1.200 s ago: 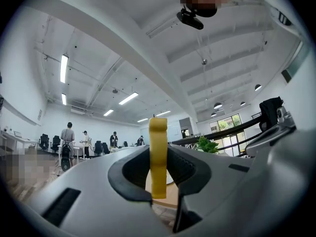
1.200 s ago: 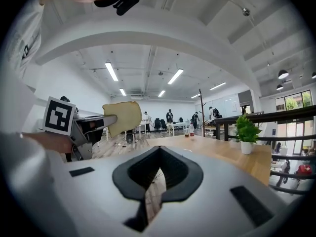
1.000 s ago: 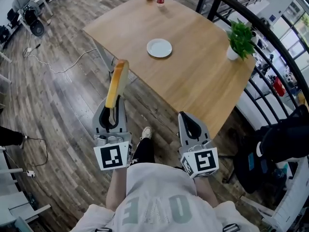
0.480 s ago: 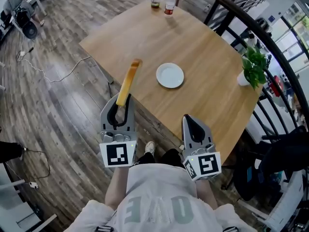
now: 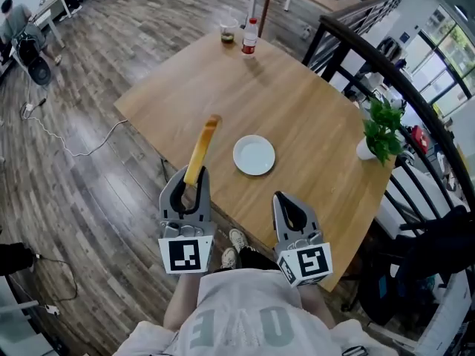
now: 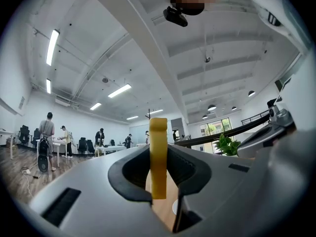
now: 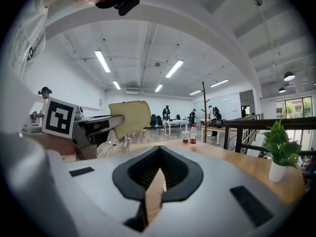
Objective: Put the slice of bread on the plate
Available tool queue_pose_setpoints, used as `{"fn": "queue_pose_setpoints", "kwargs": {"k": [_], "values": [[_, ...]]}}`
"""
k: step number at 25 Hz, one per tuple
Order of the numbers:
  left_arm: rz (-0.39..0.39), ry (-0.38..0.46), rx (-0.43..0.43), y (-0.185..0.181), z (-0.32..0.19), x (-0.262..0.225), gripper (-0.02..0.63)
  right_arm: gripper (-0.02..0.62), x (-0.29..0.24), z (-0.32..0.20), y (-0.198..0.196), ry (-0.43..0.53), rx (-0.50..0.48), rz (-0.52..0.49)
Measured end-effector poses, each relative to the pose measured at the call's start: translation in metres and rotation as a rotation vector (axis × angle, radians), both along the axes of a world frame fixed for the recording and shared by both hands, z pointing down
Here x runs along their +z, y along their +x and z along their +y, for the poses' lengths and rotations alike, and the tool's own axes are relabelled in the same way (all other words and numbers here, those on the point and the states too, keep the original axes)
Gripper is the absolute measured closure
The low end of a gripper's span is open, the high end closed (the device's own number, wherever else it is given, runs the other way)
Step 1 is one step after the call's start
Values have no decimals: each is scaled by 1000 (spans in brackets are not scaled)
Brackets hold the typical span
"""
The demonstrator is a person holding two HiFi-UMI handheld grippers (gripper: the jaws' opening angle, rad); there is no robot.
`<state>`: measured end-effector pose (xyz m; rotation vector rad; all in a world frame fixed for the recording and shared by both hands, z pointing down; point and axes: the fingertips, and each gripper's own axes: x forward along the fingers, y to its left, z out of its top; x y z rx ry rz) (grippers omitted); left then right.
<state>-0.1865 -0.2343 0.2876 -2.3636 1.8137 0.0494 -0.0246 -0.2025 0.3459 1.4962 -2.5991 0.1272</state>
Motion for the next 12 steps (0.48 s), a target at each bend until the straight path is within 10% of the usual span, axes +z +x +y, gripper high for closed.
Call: {"fn": "queue_pose_setpoints", "kwargs": {"k": [12], "values": [[-182, -33, 70, 34, -38, 6, 517, 578, -7, -32, 11, 20, 24, -19]]}}
